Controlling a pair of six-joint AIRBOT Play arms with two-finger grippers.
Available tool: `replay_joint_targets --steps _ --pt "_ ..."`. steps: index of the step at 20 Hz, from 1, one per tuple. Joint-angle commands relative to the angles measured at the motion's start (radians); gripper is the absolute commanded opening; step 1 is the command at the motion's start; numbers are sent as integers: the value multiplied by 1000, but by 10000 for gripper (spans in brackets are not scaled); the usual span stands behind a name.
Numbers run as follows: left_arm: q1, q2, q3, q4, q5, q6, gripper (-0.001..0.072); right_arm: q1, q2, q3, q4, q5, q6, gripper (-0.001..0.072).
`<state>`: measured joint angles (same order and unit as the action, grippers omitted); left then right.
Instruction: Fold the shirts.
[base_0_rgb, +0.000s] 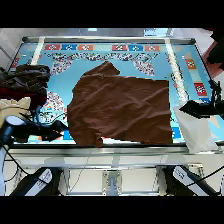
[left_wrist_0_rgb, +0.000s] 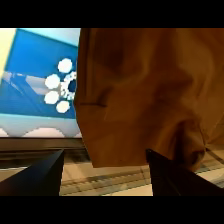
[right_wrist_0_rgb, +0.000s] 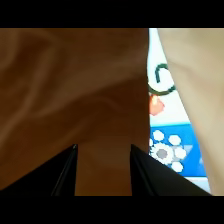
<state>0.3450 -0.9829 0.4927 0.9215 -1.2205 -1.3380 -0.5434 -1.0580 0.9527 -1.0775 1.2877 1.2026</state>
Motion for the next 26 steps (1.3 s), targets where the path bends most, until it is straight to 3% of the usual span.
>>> replay_joint_targets --steps 1,4,11,12,13,14,15,17,20,26 --pt "-129 10 -121 -25 153 -24 548 -1 56 -25 119 -43 -34 383" --pt "-215 10 -120 -62 325 -66 548 -1 99 -25 118 -37 -49 383" --pt "-216 -56 -120 -80 399 -75 528 -1 140 -25 115 -37 -52 383" --pt "-216 -60 -120 -110 401 -65 463 -1 140 -25 115 -37 -52 383" --pt "-216 -60 -120 -166 401 -33 347 -1 140 -25 115 -35 -51 382" --pt "-216 -60 -120 -218 397 5 107 -1 140 -25 113 -26 -51 379" --pt "-216 -60 -119 -272 388 64 9 -1 140 -25 104 -3 -42 374" --pt "-216 -60 -116 -313 382 86 11 -2 140 -39 23 118 45 368" --pt "-216 -60 -114 -316 362 109 12 -3 140 -163 -246 214 179 370" --pt "-216 -60 -114 -317 306 143 12 -3 108 -457 -245 76 223 371"
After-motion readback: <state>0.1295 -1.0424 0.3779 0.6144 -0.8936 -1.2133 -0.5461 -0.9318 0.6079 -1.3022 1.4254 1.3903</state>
